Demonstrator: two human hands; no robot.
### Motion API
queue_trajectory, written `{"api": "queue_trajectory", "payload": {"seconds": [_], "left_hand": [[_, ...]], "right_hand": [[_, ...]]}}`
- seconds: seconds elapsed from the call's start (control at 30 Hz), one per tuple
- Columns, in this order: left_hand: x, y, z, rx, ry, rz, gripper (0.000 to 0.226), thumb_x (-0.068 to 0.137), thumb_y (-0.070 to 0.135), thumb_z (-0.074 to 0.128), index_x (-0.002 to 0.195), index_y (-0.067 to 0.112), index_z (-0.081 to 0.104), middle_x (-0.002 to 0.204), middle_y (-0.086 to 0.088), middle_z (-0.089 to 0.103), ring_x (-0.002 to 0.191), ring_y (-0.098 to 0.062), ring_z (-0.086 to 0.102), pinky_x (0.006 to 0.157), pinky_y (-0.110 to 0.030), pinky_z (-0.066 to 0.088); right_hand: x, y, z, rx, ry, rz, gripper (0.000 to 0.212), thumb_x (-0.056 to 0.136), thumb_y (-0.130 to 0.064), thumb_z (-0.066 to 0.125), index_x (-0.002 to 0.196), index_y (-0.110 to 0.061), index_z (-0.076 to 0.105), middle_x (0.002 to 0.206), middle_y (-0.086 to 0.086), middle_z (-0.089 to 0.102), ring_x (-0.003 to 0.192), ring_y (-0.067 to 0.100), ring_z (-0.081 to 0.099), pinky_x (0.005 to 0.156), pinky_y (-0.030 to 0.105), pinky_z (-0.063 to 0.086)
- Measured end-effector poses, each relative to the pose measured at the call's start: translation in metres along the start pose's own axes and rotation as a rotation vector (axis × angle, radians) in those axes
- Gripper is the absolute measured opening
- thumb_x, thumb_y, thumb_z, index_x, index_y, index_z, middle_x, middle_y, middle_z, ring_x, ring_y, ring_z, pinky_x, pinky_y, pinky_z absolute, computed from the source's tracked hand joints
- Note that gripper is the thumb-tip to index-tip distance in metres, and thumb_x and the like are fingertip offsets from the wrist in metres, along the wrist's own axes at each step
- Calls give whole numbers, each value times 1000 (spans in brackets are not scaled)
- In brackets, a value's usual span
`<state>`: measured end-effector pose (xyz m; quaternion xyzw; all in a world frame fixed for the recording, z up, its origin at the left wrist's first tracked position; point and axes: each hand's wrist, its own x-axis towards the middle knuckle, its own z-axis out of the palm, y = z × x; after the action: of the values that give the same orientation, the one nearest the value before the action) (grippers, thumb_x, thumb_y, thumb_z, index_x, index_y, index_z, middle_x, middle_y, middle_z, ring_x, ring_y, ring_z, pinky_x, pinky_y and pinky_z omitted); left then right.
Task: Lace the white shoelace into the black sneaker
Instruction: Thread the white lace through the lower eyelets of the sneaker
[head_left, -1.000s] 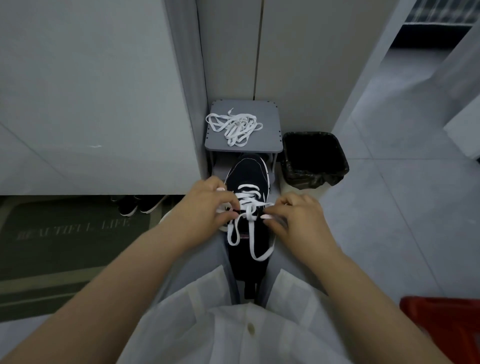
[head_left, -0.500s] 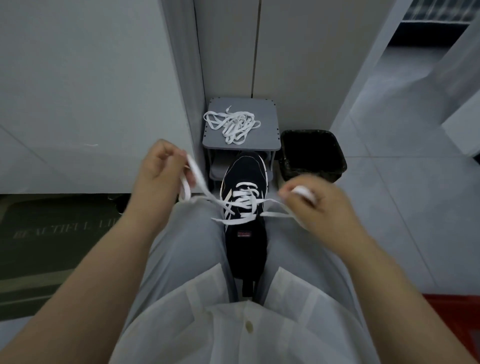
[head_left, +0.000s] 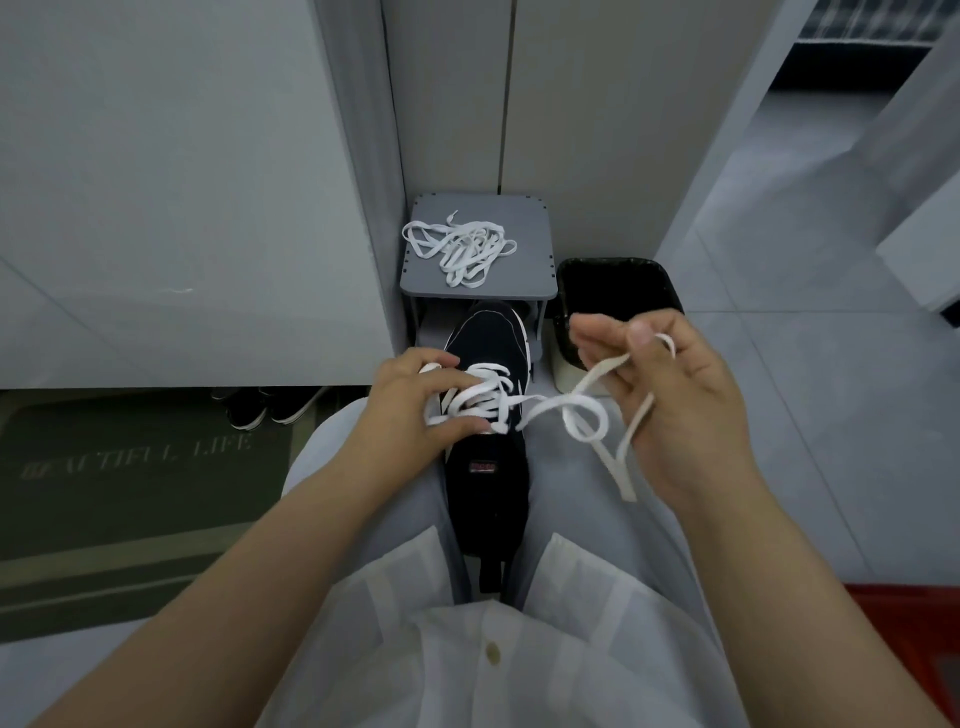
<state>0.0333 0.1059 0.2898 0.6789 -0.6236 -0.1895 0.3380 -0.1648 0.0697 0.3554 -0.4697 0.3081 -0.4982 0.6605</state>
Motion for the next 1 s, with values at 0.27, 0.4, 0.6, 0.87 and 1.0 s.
{"api": "queue_trajectory", "payload": {"seconds": [0.27,0.4,0.6,0.87,1.0], "left_hand": [[1,17,-26,-545,48,-217,22,79,-10,59,70,10,65,58,8,68,55,0,61,57,-10,46],[-3,10,-42,-610,115,-338,29,92,-3,44,78,8,66,44,6,52,45,-9,56,58,-21,52],[1,-6,-62,-253,214,-401,36,100,24,29,88,16,61,69,0,42,62,-12,40,57,-23,37],[-4,4,-61,-29,-380,-74,73,54,49,41,119,21,58,116,9,46,107,-2,44,84,6,25],[4,8,-30,-74,-283,-68,34,76,38,55,105,22,62,106,12,59,97,-2,53,83,-6,35]], "right_hand": [[-4,58,-4,-1172,-155,99,18,80,-32,70,97,-27,71,95,-9,70,86,7,60,83,27,49],[0,55,-7,-1123,-109,65,14,83,-19,67,96,-19,75,95,-1,72,88,10,62,85,21,46],[12,34,-28,-1249,47,-72,12,89,-15,58,91,-13,70,86,-1,60,83,16,58,70,20,37],[12,32,-24,-1272,-373,69,20,81,-20,69,101,-22,70,112,-6,55,105,10,52,89,18,35],[17,41,-12,-1211,-210,57,32,93,-29,53,123,-19,55,117,0,60,107,14,55,86,21,39]]}}
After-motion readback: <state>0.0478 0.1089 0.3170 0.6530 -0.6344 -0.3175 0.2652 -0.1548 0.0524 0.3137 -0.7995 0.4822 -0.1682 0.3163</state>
